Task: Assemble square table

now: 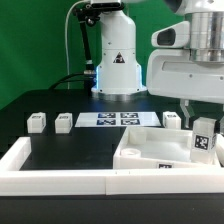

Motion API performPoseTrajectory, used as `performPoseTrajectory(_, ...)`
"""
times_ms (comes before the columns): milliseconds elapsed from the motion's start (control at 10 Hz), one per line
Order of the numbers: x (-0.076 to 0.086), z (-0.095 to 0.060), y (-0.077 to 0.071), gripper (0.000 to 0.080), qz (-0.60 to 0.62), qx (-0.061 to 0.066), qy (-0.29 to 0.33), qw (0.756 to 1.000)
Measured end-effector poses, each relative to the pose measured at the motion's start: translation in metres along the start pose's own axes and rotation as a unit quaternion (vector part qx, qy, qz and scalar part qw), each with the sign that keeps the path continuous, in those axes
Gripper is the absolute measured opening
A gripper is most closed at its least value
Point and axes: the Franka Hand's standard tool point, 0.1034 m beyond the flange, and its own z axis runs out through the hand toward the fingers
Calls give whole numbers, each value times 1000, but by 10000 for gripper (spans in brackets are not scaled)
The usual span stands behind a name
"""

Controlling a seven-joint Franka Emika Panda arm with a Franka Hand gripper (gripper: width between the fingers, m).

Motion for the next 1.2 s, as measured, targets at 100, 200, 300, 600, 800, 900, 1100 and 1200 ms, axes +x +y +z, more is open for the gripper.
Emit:
performPoseTrajectory(100, 0, 0, 0, 304, 0, 0, 0, 1000)
performPoseTrajectory(200, 0, 0, 0, 452, 0, 1, 0, 1000)
performPoseTrajectory(300, 0, 0, 0, 576, 0, 1, 0, 1000)
performPoseTrajectory(600, -3, 0, -3, 645, -4, 4, 2, 1000)
performPoseTrajectory(800, -5, -7, -8, 648, -8, 9, 3, 1000)
performPoseTrajectory(900, -7, -13, -7, 648, -11, 13, 3, 1000)
performPoseTrajectory(1100, -13, -31, 0, 648, -24, 21, 1, 999)
performPoseTrajectory(1200, -15, -33, 4, 648, -27, 23, 2, 999)
